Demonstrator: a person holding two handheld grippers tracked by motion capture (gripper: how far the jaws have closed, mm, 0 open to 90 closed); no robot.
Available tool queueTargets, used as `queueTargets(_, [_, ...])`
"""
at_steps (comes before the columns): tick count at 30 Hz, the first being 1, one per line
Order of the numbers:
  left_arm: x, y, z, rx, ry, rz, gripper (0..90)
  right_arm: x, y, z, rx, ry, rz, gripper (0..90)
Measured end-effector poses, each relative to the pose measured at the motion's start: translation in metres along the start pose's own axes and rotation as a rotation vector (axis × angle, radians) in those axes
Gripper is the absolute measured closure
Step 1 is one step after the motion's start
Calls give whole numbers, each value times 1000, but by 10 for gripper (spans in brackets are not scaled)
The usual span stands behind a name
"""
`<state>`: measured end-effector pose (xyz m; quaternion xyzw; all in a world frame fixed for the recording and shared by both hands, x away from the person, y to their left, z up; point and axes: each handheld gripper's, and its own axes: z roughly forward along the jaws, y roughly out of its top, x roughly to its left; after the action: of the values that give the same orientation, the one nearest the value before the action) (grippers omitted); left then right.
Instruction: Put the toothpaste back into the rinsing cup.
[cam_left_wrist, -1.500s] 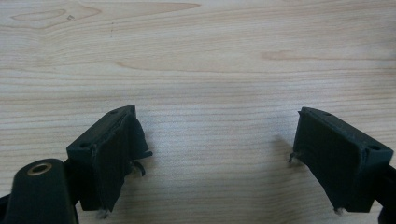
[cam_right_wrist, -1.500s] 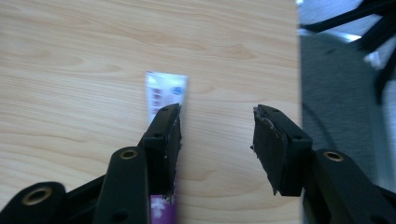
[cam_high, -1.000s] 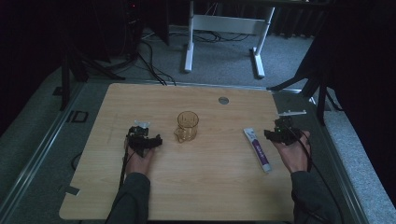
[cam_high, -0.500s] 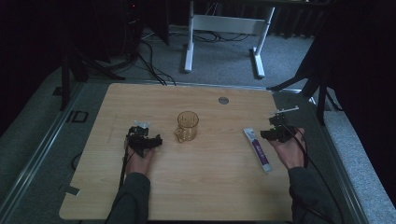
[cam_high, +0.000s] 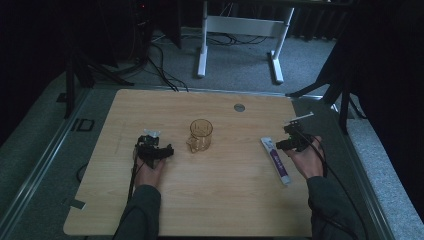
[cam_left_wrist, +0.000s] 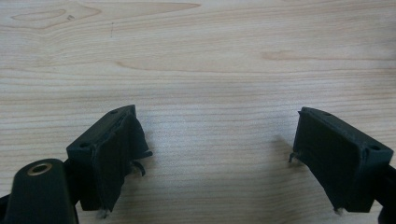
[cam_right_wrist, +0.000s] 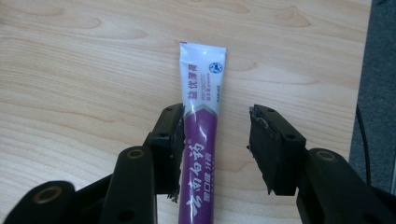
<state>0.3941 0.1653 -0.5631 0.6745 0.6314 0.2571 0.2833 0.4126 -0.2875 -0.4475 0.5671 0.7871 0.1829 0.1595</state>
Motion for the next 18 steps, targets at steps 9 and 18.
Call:
queueTargets(9, [0, 0, 0, 0, 0, 0, 142, -2, 0, 5, 34, 12, 2, 555])
queueTargets(18, [0, 0, 0, 0, 0, 0, 142, -1, 1, 10, 67, 25, -2, 555])
